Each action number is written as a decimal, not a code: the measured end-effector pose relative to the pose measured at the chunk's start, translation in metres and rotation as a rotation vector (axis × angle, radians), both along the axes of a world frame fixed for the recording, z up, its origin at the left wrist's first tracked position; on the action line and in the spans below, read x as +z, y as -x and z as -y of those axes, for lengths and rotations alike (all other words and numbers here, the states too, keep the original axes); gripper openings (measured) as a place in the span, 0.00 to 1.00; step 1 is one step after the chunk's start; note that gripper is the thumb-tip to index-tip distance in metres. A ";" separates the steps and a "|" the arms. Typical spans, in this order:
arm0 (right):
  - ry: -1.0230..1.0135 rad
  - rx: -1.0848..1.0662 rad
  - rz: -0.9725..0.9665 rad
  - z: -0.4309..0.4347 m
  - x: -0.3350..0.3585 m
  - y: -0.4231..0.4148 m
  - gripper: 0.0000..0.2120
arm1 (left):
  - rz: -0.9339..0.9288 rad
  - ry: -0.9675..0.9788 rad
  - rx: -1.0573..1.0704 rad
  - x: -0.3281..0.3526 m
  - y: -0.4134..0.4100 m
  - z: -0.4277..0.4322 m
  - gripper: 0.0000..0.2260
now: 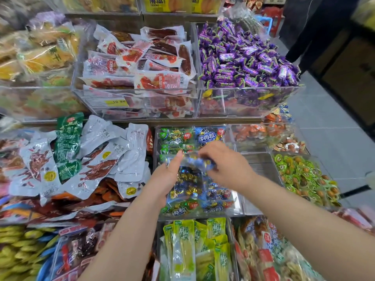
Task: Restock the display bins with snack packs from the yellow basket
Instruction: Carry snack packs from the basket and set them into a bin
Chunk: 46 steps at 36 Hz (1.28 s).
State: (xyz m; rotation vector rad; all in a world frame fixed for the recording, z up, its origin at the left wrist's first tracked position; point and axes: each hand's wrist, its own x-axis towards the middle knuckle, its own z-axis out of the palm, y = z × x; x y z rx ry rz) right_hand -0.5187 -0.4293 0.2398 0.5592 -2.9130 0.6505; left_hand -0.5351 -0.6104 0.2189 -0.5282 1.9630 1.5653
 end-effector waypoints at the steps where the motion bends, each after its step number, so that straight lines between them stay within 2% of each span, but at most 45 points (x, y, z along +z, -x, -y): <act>1: 0.076 -0.072 0.053 -0.007 0.006 0.008 0.16 | 0.001 -0.002 0.019 -0.003 0.003 0.003 0.44; 3: 0.217 -0.223 0.146 -0.022 0.018 0.025 0.15 | 0.000 0.004 0.054 -0.007 0.008 0.009 0.39; 5: 0.236 -0.312 0.211 -0.038 0.026 0.043 0.16 | 0.005 0.003 0.099 -0.008 0.013 0.016 0.38; 10: -0.115 -0.276 0.417 -0.057 0.025 0.079 0.21 | 0.013 -0.011 0.117 -0.008 0.019 0.024 0.34; 14: -0.405 -0.224 0.449 -0.040 0.013 0.097 0.15 | 0.002 -0.040 0.129 -0.009 0.021 0.027 0.33; 17: -0.509 -0.275 0.412 -0.028 0.009 0.105 0.08 | -0.026 -0.025 0.139 -0.010 0.020 0.027 0.33; 22: -0.538 -0.437 0.221 -0.024 0.013 0.112 0.12 | -0.070 -0.004 0.128 -0.011 0.018 0.034 0.31; 27: -0.609 -0.307 -0.019 -0.015 -0.009 0.112 0.15 | -0.074 0.010 0.143 -0.012 0.019 0.034 0.34; 30: -0.679 -0.219 0.004 -0.013 -0.031 0.109 0.18 | -0.069 0.000 0.146 -0.012 0.020 0.030 0.35; 34: -0.635 -0.274 0.073 -0.020 -0.051 0.107 0.19 | -0.069 0.004 0.150 -0.015 0.021 0.030 0.33; 43: -0.496 -0.435 -0.118 -0.033 -0.045 0.119 0.12 | -0.080 0.009 0.195 -0.020 0.021 0.043 0.32; 46: -0.514 -0.365 -0.140 -0.030 -0.042 0.122 0.12 | -0.077 0.003 0.198 -0.020 0.023 0.040 0.33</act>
